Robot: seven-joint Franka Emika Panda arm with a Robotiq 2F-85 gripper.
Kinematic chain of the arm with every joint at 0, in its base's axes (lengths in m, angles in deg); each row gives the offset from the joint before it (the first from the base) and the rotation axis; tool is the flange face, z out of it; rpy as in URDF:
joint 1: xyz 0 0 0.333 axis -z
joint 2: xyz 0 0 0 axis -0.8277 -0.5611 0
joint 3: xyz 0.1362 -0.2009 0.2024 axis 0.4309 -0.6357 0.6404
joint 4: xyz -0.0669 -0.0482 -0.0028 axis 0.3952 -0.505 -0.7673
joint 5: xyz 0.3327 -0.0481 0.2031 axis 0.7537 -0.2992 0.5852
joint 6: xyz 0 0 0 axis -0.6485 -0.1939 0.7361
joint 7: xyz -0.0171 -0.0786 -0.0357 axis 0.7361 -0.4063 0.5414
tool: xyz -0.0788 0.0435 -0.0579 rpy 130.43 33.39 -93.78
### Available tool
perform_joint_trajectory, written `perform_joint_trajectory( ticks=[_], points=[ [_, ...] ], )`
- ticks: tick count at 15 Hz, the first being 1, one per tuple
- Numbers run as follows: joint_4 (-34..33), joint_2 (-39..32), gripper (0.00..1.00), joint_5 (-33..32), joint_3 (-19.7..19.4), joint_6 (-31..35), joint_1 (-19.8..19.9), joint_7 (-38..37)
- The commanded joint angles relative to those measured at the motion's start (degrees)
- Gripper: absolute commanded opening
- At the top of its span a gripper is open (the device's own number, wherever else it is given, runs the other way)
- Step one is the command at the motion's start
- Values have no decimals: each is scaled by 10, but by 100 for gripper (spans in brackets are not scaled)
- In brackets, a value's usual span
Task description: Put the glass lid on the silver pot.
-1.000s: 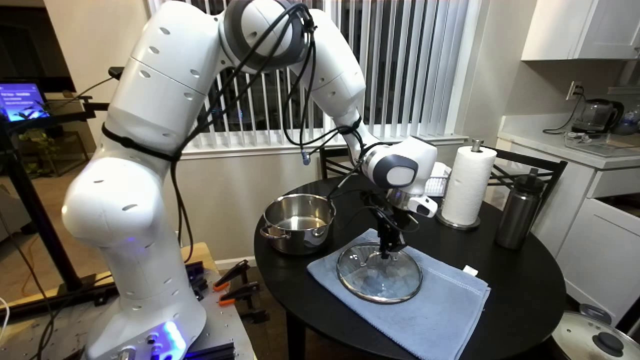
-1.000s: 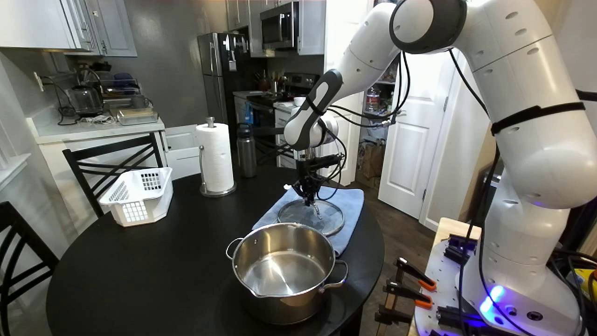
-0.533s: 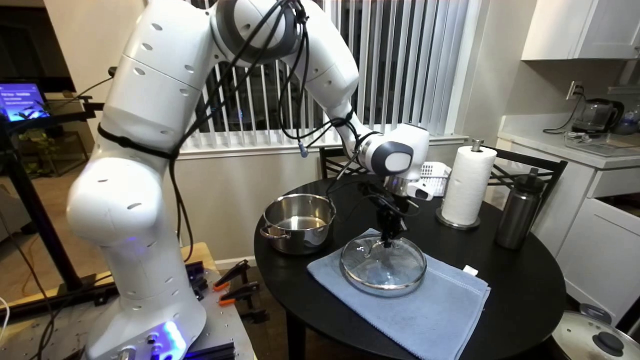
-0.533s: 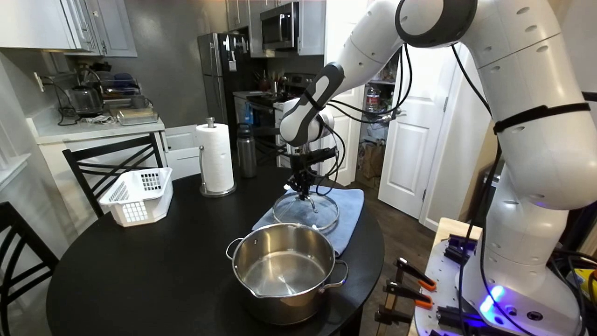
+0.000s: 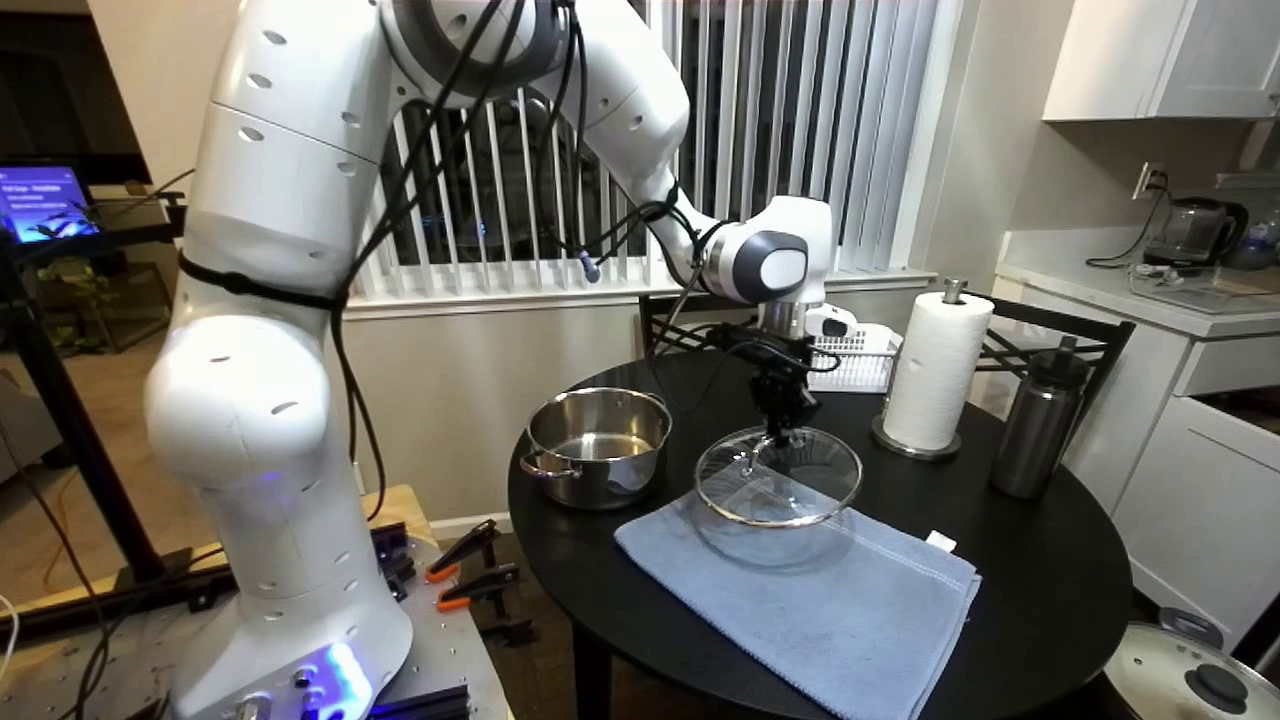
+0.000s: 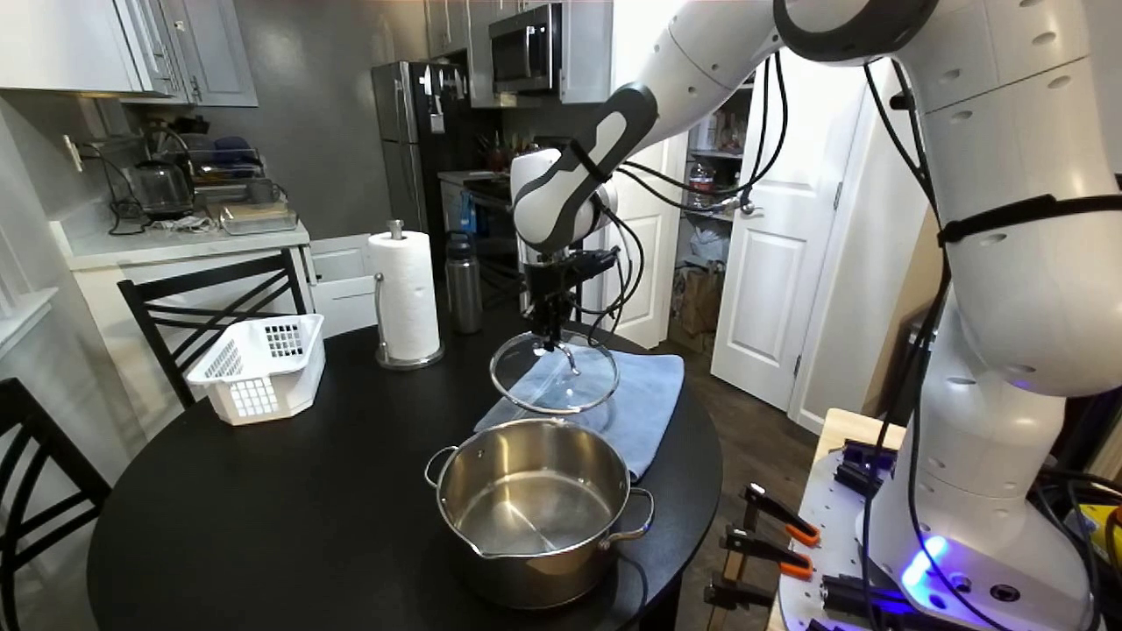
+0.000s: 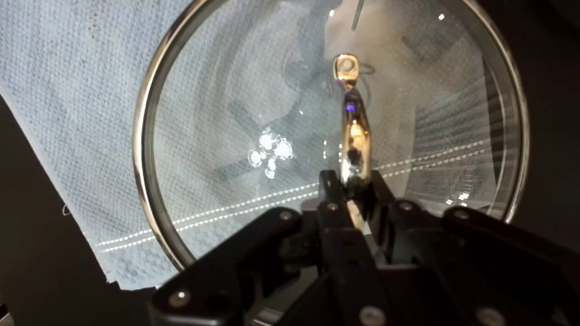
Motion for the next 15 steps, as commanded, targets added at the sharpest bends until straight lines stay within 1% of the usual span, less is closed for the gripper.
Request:
perform_joint_trajectory(
  ticks=[1, 2, 4, 7, 9, 11, 15],
  points=[
    [18, 57, 4, -34, -10, -23, 3, 11],
    [17, 68, 4, -48, -15, -33, 0, 7],
    [8, 92, 4, -74, -16, -78, -5, 8],
    [-14, 116, 4, -82, 4, -162, -5, 47],
    [-23, 123, 4, -78, 22, -200, -8, 87],
    [-19, 128, 4, -84, 42, -215, -19, 117],
    [3, 125, 4, -89, 78, -208, -46, 160]
  ],
)
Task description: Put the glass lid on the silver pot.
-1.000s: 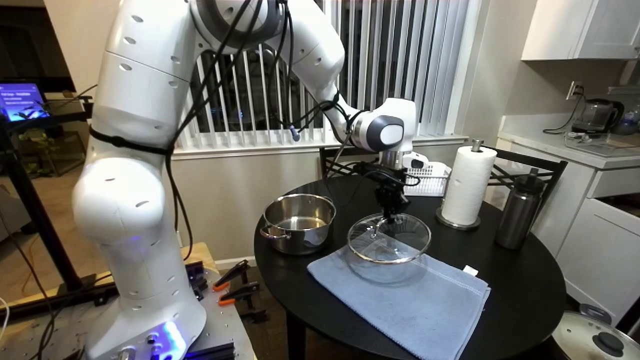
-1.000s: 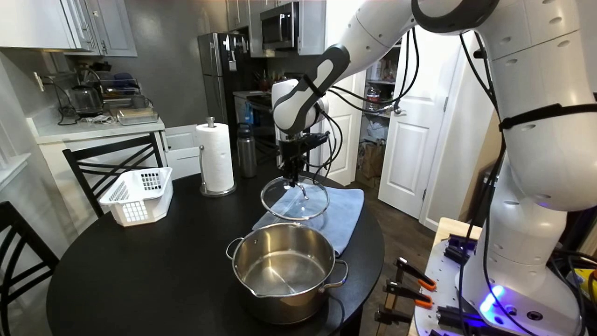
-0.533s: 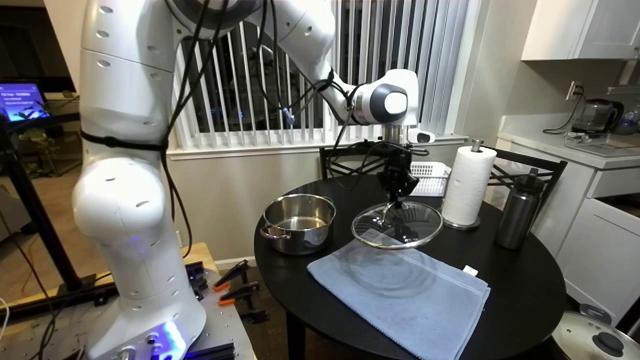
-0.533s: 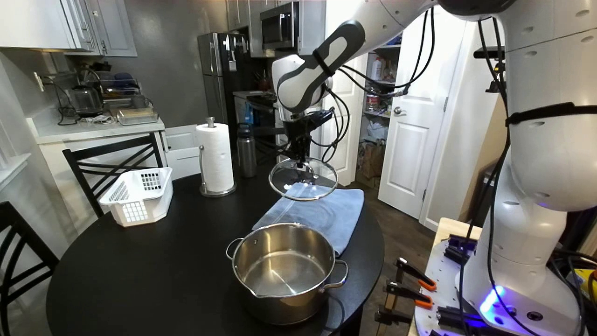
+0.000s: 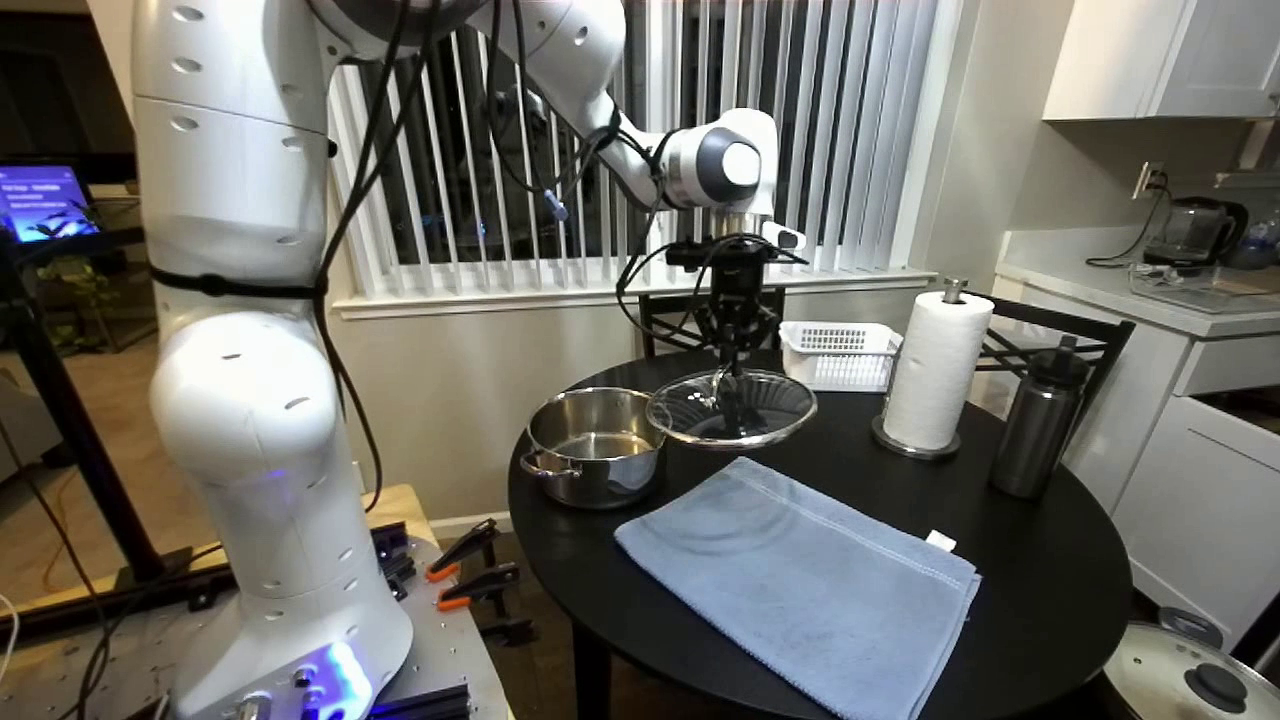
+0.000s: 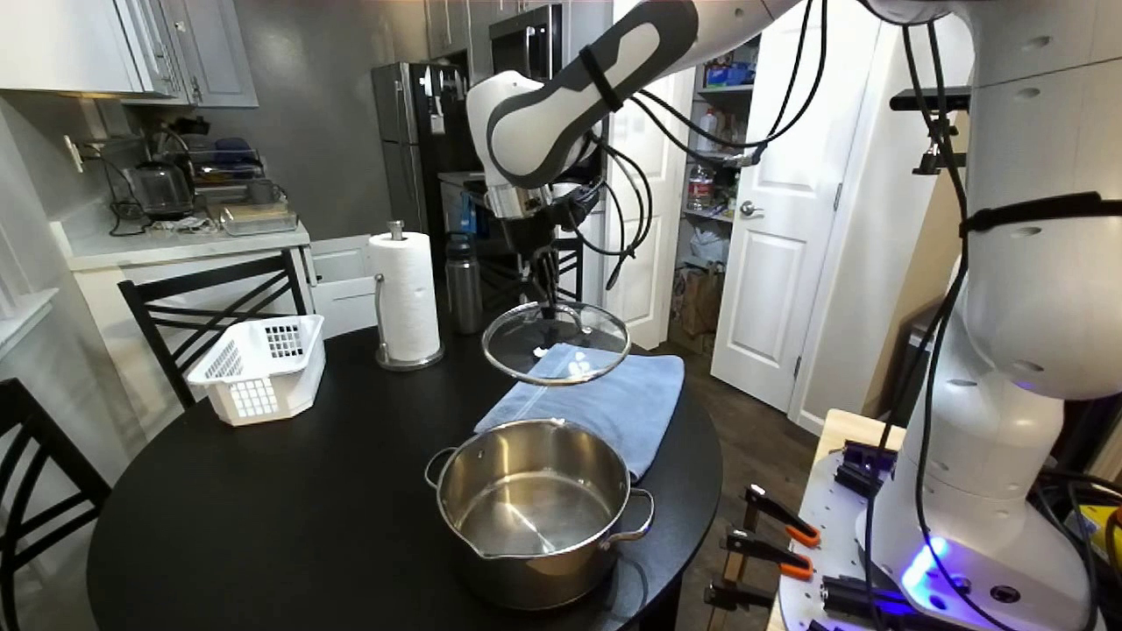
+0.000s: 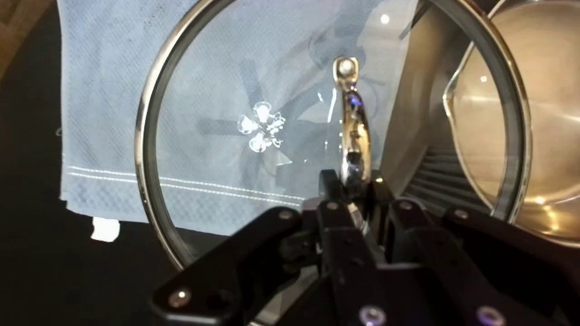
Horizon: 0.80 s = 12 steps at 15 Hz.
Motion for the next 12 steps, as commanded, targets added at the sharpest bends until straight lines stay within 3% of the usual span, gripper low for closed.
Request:
perform_joint_trajectory(
  ticks=[1, 6, 12],
  points=[
    [19, 13, 4, -18, 26, -9, -18, 47],
    [40, 11, 4, -33, 49, -4, -46, 40],
    [77, 4, 4, -110, 64, -2, -81, 18]
  ],
)
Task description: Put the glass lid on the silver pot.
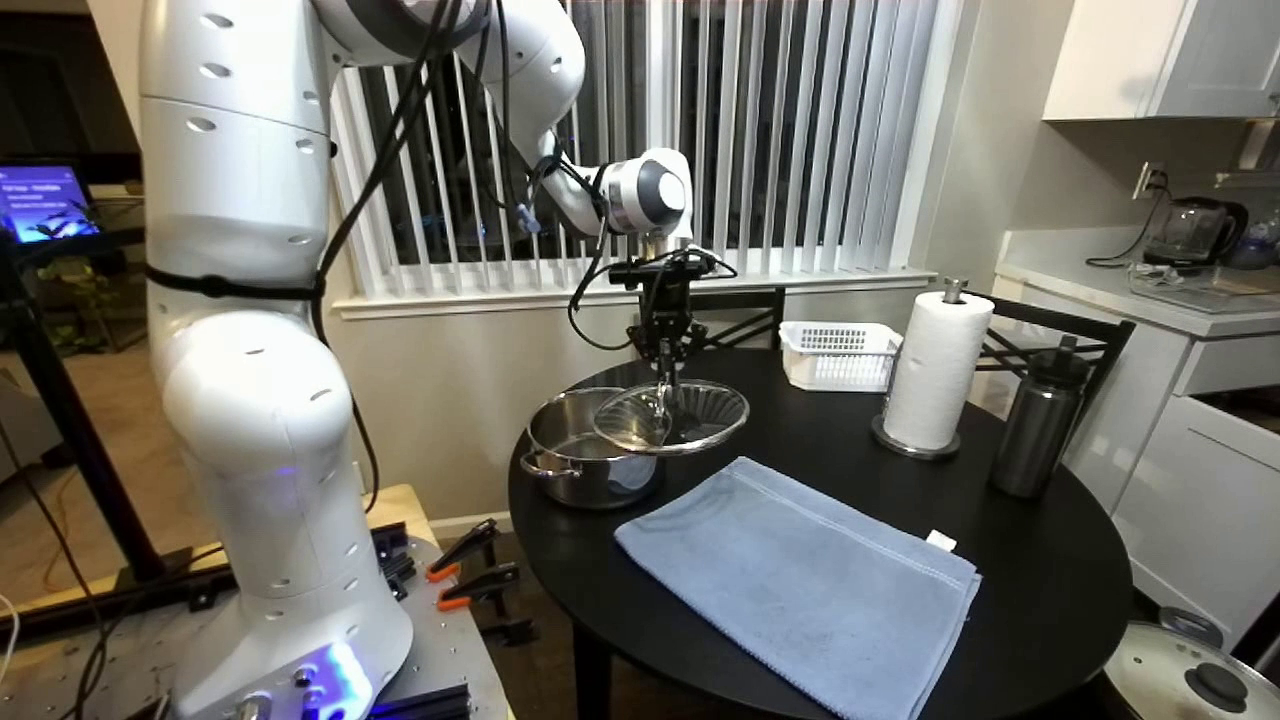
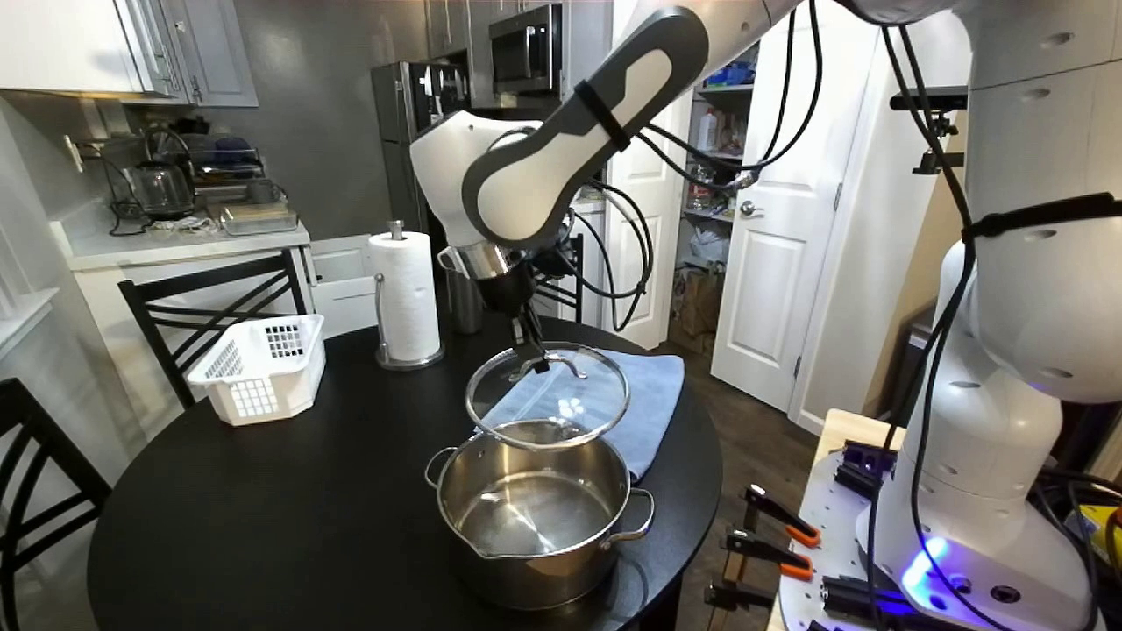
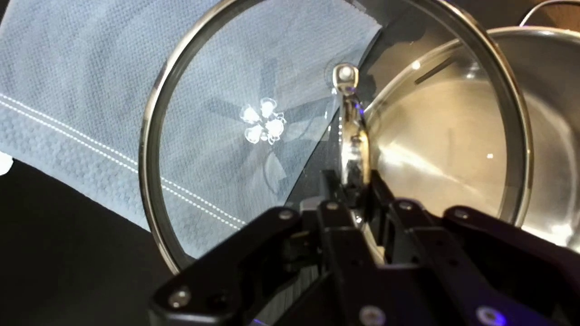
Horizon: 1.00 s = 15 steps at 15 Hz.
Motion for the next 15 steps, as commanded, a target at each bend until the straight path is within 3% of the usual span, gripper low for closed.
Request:
perform_joint_trajectory(
  ticks=[1, 10, 15],
  points=[
    [33, 11, 4, -54, 11, 2, -17, -10],
    [75, 8, 4, -87, 33, 28, -37, -2],
    [73, 8, 4, -127, 39, 33, -57, -35]
  ],
)
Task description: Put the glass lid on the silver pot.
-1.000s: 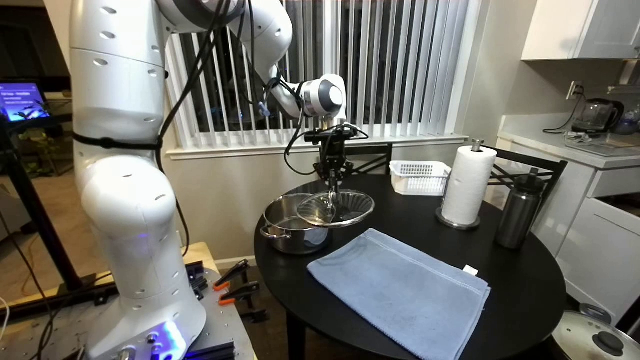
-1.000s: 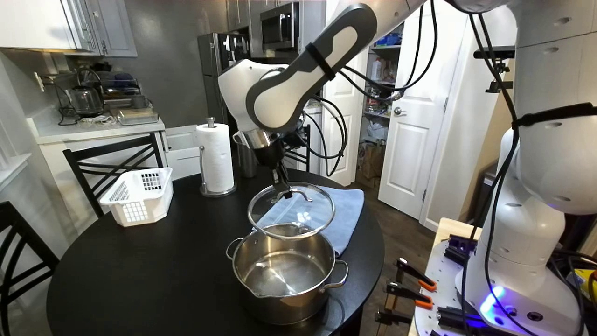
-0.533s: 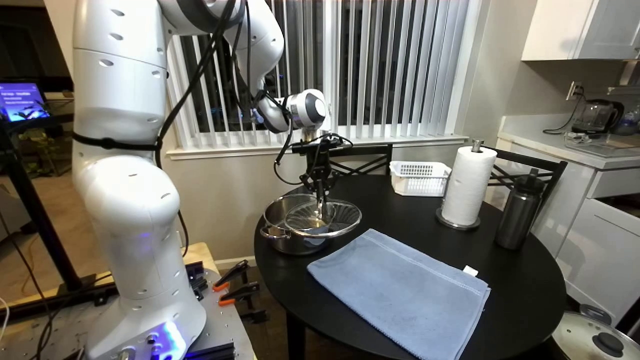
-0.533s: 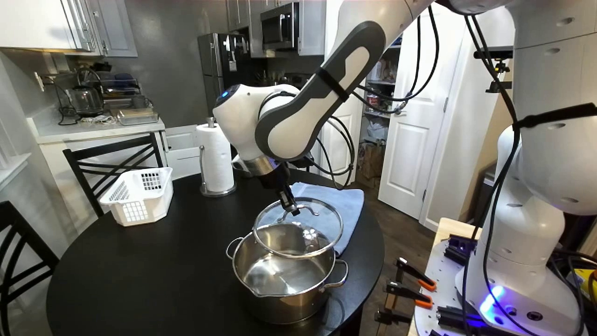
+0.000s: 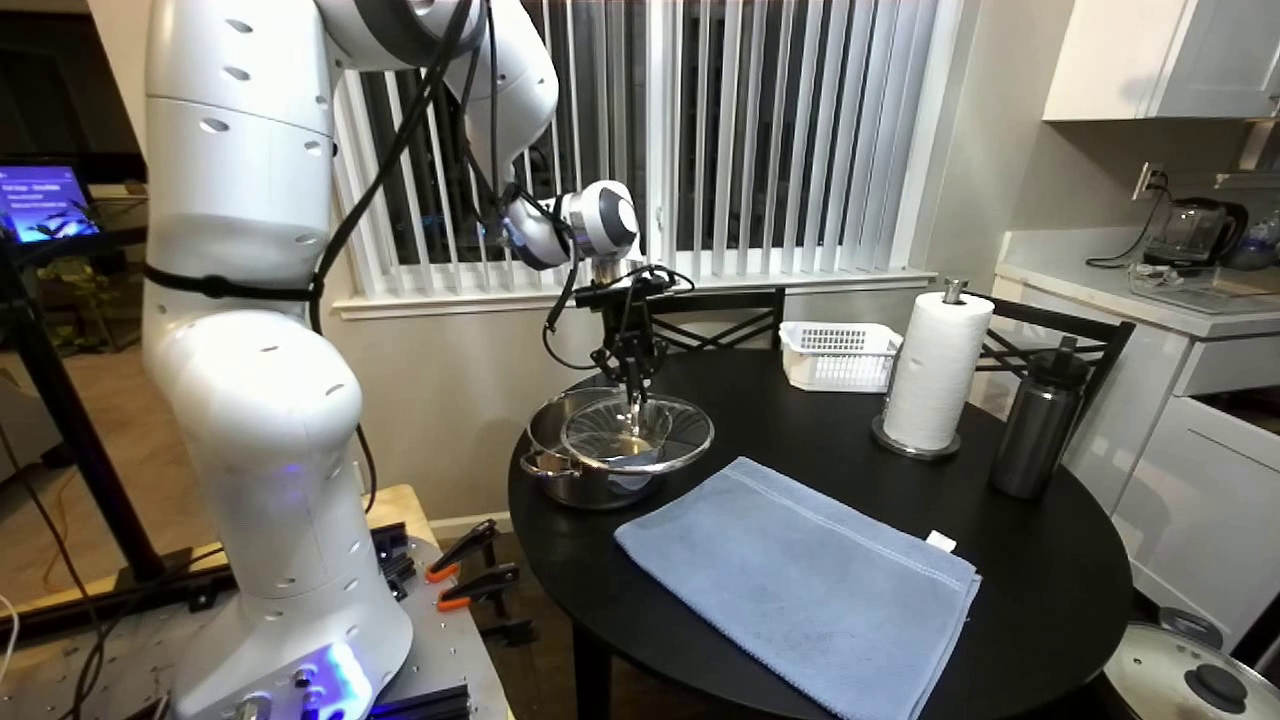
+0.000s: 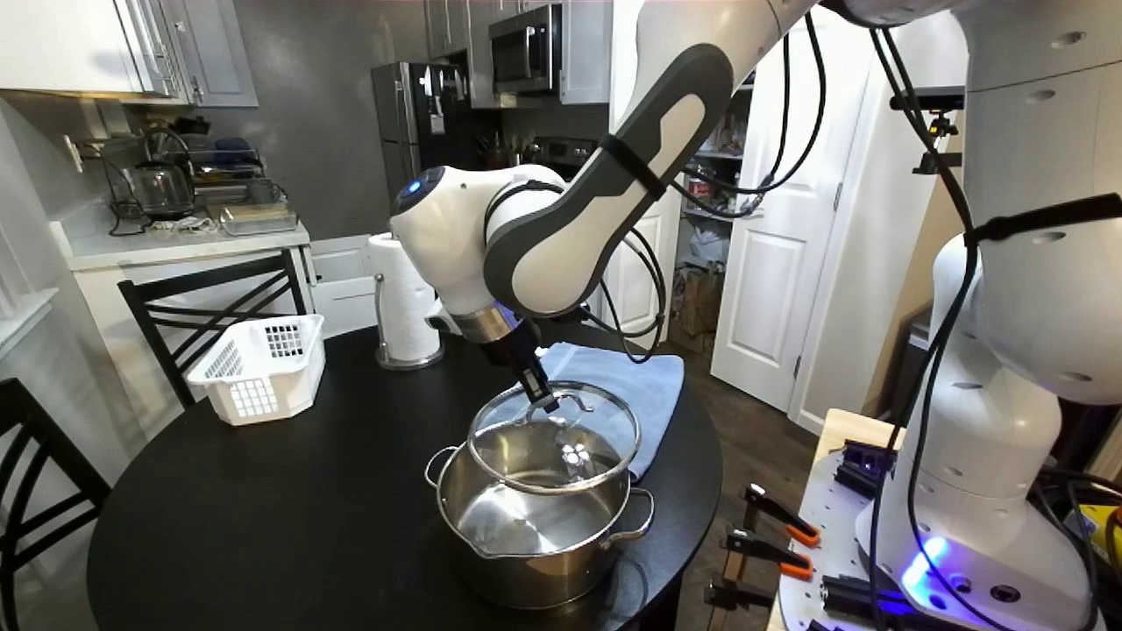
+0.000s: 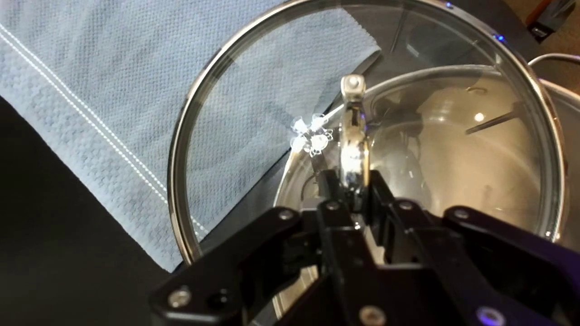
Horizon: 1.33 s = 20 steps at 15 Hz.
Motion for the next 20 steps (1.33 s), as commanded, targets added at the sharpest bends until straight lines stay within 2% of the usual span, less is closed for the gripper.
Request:
perform_joint_trajectory(
  ticks=[1, 7, 13, 20],
  points=[
    [19, 18, 4, -42, 9, 14, -16, -34],
    [52, 34, 4, -61, 33, 27, -43, -52],
    [70, 57, 4, -34, 56, 39, -46, -23],
    [108, 101, 4, -9, 50, 143, -29, -30]
  ],
)
